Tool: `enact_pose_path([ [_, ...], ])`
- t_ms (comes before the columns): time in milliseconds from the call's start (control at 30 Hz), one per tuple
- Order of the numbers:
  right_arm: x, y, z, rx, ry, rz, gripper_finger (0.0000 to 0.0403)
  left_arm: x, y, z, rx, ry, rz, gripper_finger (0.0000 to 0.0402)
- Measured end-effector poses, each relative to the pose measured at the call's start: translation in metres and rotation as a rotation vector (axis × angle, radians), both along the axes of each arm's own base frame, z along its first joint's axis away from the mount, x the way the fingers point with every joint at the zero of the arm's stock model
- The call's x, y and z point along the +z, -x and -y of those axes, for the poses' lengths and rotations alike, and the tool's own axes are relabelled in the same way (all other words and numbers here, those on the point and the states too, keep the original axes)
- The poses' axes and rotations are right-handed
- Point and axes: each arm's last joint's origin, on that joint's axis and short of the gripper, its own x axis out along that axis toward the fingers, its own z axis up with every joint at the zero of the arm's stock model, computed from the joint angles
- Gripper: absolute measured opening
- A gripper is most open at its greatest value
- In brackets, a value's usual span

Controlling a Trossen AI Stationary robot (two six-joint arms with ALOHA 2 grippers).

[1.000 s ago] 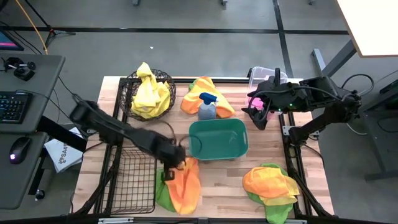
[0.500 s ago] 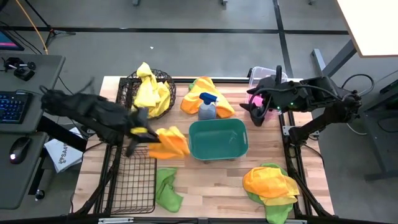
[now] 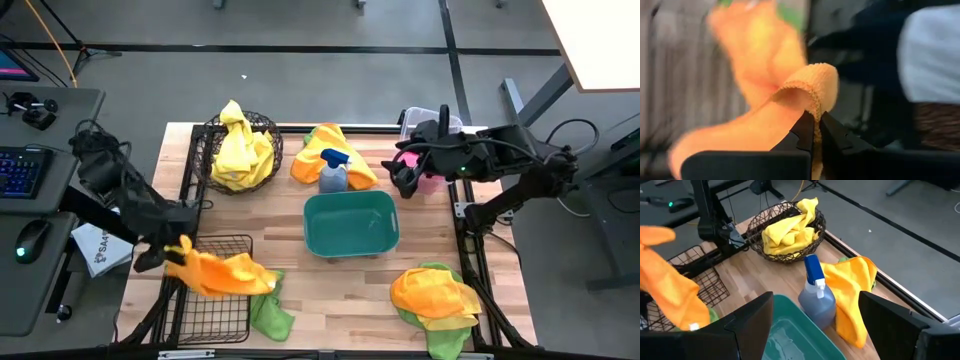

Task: Sort microfiber towel by color & place in baskets
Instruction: Put the bottom left orange towel into the black wire basket

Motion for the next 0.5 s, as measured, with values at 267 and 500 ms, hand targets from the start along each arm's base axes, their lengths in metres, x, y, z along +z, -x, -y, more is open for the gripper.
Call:
enact_pose_path([
  [267, -0.007, -0.012, -0.002, 0.04, 0.04, -0.066, 0.0288, -0.044, 0.011, 0.022, -0.035, -0.167, -0.413, 0.0],
  [500, -0.009, -0.011, -0.003, 0.099, 0.089, -0.121, 0.0288, -0.08, -0.008, 0.045, -0.05, -0.189, -0.518, 0.0],
])
